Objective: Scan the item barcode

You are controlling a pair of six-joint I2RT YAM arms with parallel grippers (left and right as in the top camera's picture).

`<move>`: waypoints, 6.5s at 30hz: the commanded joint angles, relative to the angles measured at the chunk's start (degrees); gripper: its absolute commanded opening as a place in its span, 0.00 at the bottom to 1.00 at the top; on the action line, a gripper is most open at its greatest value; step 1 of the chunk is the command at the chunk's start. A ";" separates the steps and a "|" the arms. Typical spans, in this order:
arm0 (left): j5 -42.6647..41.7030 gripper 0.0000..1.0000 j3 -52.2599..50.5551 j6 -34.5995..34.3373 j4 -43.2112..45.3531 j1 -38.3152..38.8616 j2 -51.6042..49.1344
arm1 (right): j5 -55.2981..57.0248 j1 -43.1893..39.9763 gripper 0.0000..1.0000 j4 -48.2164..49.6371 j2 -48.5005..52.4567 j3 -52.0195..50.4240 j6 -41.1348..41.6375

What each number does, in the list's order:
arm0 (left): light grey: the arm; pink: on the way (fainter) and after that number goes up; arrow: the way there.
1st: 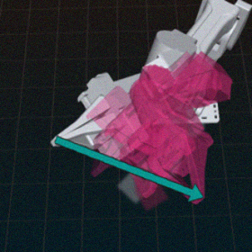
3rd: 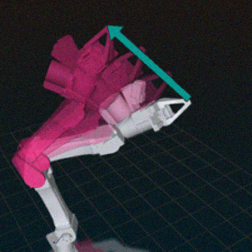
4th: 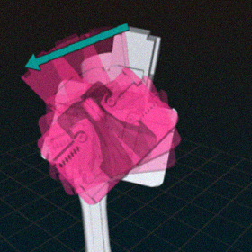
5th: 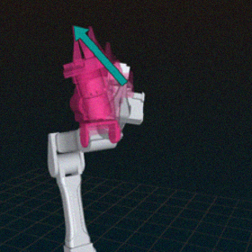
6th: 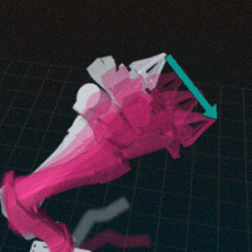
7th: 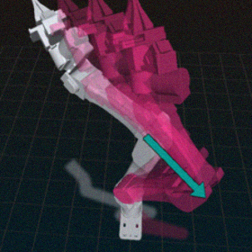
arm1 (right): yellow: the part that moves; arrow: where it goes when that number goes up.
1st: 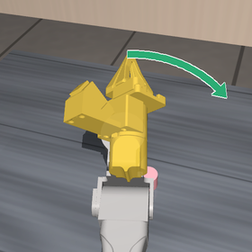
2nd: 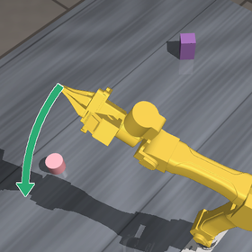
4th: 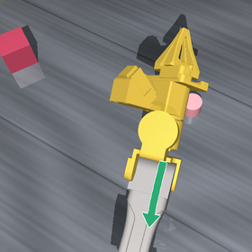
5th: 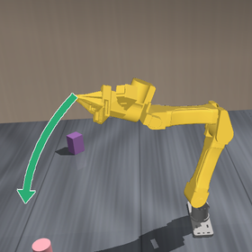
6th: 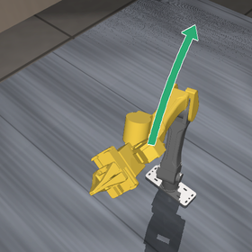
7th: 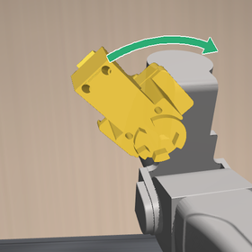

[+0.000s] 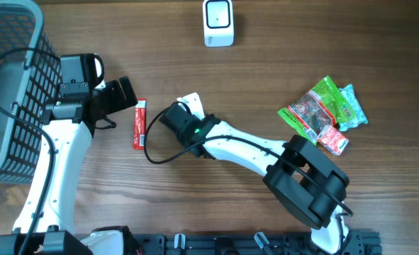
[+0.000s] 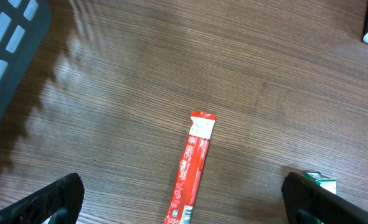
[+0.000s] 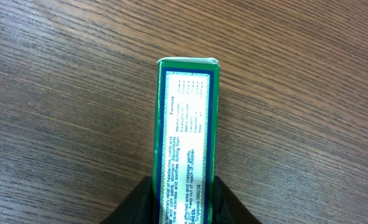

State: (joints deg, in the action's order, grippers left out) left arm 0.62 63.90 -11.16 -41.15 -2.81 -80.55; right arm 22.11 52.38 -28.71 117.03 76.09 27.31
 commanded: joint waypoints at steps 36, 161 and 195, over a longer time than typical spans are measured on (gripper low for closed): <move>0.55 1.00 -0.04 0.92 0.11 -0.26 0.20 | -21.42 -17.31 0.16 -21.92 -19.28 19.37 -7.78; -12.81 1.00 -8.41 -1.25 -4.28 0.07 0.13 | -45.09 -44.54 1.00 -15.58 -10.12 3.13 -10.19; -25.68 0.06 -9.86 -11.85 6.95 16.15 -19.96 | -45.09 -44.54 1.00 -4.72 -10.10 3.13 -10.19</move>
State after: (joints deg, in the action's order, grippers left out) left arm -22.50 54.04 -22.85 -35.42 8.56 -99.92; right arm -22.09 7.88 -33.58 108.42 79.20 16.67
